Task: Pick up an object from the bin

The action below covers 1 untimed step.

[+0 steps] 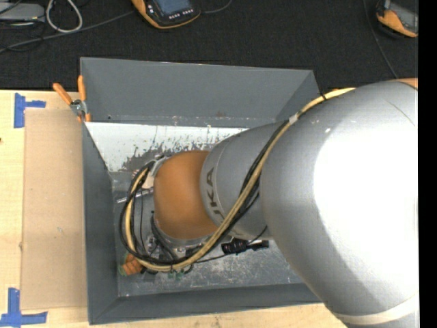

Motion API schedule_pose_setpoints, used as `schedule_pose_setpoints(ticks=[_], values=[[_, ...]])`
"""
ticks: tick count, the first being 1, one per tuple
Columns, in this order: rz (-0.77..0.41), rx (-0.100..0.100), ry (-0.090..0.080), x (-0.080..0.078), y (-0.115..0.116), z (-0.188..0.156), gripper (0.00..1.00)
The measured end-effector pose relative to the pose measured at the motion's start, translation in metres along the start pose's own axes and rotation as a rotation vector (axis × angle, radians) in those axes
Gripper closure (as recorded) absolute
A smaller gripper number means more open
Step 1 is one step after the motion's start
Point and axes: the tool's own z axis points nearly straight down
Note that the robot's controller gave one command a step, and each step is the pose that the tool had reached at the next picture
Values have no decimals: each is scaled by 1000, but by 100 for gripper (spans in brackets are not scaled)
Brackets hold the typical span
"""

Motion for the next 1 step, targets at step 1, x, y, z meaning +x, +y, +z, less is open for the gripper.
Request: schedule_pose_setpoints(ticks=[1], values=[[13, -2, -4, -2, 10, 1, 100]])
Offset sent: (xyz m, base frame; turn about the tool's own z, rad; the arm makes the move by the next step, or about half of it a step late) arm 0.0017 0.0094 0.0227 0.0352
